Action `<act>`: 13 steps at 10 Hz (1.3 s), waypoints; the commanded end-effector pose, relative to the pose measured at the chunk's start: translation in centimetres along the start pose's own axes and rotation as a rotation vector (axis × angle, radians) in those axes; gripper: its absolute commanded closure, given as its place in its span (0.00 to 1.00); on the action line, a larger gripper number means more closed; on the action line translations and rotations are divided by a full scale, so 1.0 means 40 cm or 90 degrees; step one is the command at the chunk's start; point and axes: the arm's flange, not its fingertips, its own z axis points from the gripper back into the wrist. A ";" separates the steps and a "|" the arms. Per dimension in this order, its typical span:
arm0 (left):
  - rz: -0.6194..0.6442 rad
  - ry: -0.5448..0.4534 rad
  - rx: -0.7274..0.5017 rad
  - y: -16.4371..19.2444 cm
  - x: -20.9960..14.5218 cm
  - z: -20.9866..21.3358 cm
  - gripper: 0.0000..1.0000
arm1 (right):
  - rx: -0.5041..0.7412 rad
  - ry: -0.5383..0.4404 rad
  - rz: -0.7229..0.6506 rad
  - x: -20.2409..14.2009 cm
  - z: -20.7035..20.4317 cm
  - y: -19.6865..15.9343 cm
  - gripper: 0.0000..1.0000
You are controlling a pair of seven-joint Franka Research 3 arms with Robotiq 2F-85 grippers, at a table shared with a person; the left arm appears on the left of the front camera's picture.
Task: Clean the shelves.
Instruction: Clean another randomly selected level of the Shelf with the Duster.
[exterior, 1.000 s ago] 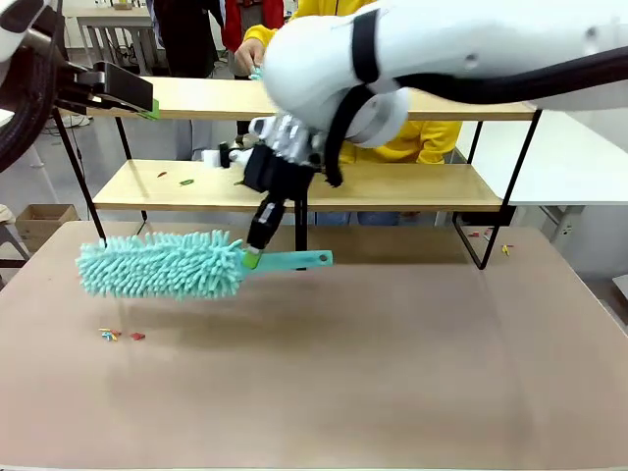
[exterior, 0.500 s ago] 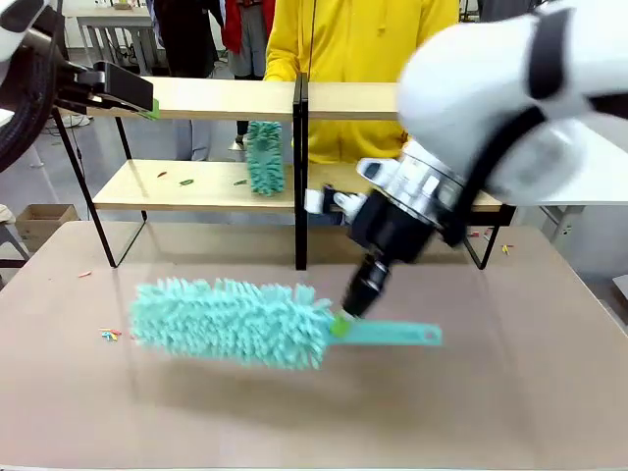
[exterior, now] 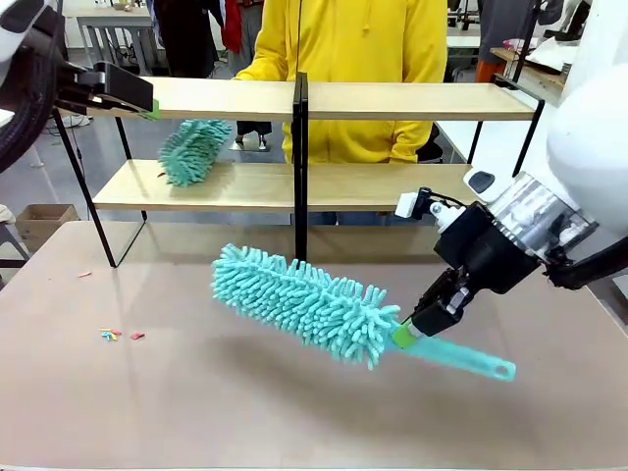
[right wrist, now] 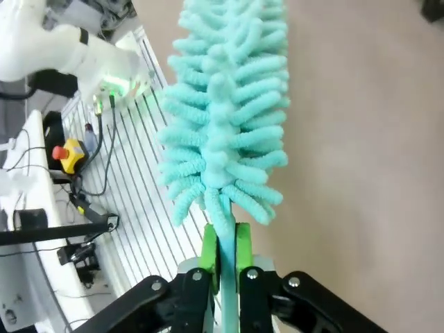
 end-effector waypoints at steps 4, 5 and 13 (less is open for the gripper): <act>0.001 -0.001 0.006 0.001 0.000 0.002 0.00 | 0.007 0.062 -0.049 0.010 0.013 -0.101 0.88; 0.001 -0.001 0.006 0.001 0.000 0.002 0.00 | 0.013 0.071 -0.087 -0.042 0.083 -0.134 0.88; 0.001 -0.001 0.006 0.001 0.000 0.002 0.00 | 0.018 -0.382 -0.031 -0.332 0.681 -0.084 0.88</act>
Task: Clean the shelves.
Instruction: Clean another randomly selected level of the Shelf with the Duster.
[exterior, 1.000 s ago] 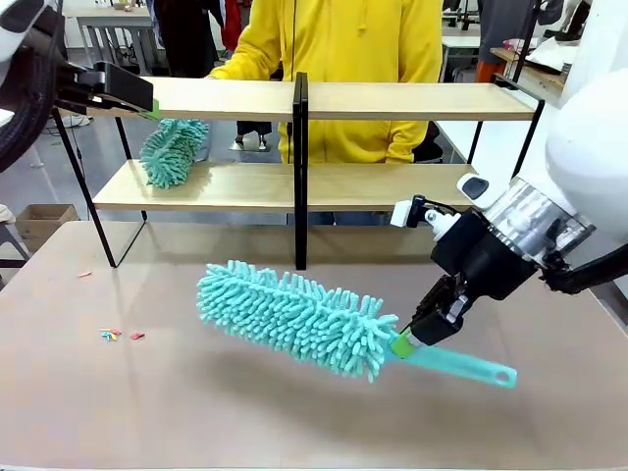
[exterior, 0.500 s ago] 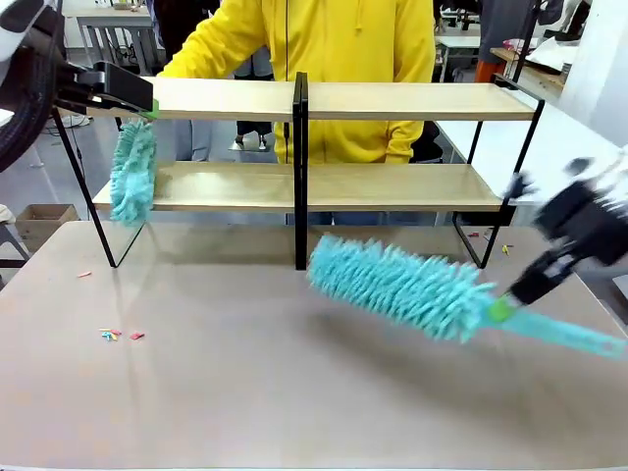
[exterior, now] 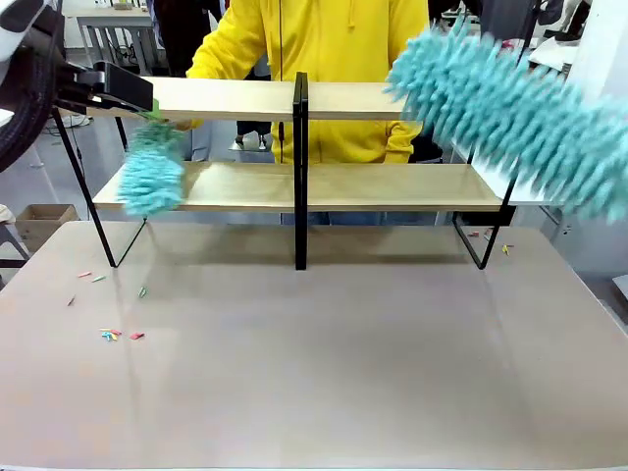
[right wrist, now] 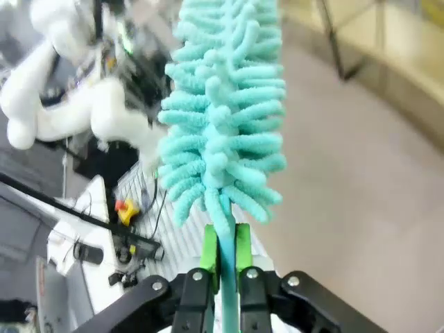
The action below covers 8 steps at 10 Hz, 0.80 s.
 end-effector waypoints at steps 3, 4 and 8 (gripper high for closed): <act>0.002 -0.001 0.006 0.002 0.000 0.001 0.00 | -0.041 -0.260 0.095 0.032 0.122 -0.040 0.88; 0.002 -0.001 0.006 0.002 0.000 0.001 0.00 | -0.096 -0.318 0.099 0.035 0.159 -0.034 0.88; 0.002 -0.001 0.006 0.002 0.000 0.001 0.00 | -0.071 -0.262 0.048 0.028 0.152 -0.039 0.88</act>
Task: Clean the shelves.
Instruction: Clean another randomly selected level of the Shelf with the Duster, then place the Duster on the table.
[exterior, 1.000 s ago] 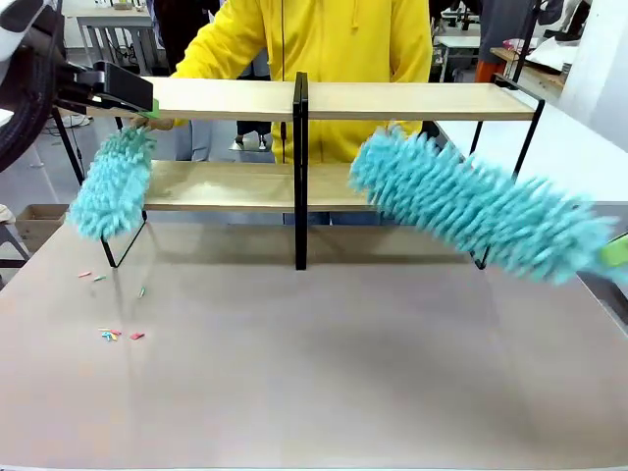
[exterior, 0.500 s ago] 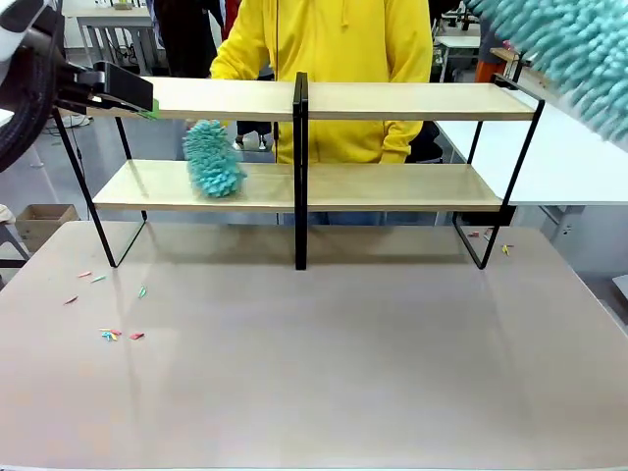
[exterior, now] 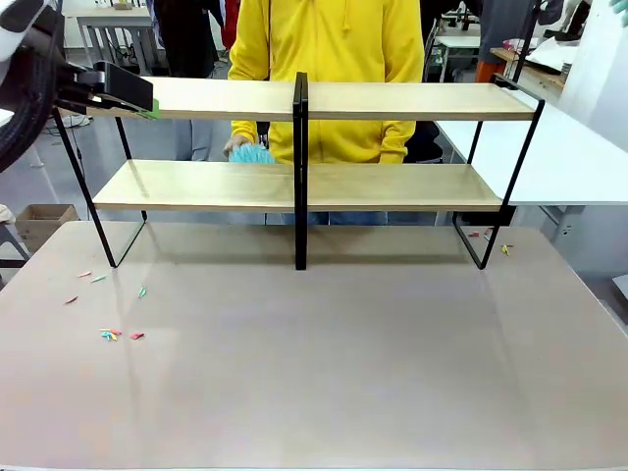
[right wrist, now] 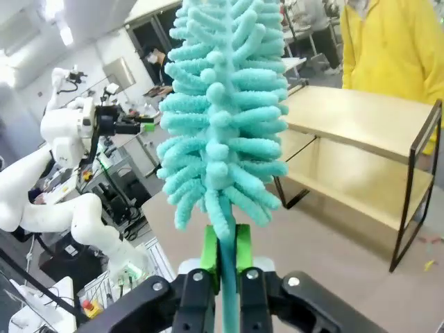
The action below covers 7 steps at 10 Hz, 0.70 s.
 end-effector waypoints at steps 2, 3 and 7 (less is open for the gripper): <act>0.002 -0.001 0.006 0.002 0.000 0.002 0.00 | 0.004 0.014 0.004 0.005 -0.003 0.003 0.88; 0.002 -0.001 0.006 0.002 0.000 0.002 0.00 | 0.004 0.014 0.004 0.005 -0.003 0.003 0.88; 0.002 -0.001 0.006 0.002 0.000 0.002 0.00 | 0.004 0.014 0.004 0.005 -0.003 0.003 0.88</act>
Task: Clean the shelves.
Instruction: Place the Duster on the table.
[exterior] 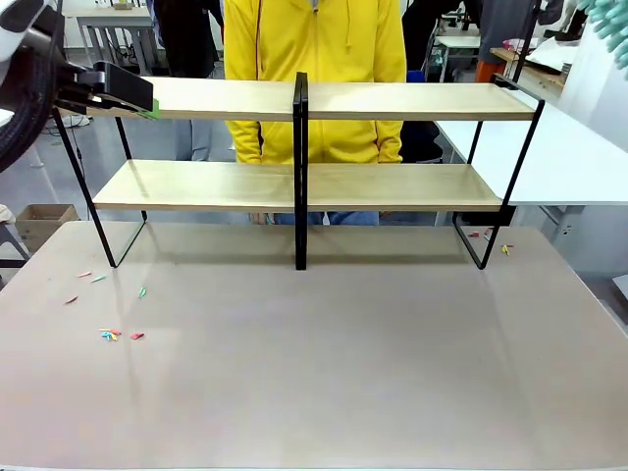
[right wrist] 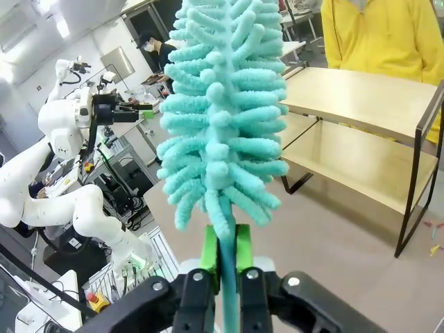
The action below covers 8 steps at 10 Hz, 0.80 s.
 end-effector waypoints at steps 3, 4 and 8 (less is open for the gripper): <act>0.002 -0.001 0.006 0.002 0.000 0.001 0.00 | 0.008 -0.013 0.019 0.016 0.002 0.000 0.88; 0.002 -0.001 0.006 0.002 0.000 0.001 0.00 | 0.008 -0.013 0.019 0.016 0.002 0.000 0.88; 0.000 0.000 0.000 0.000 0.000 0.000 0.00 | 0.001 0.002 0.000 0.000 -0.001 0.003 0.88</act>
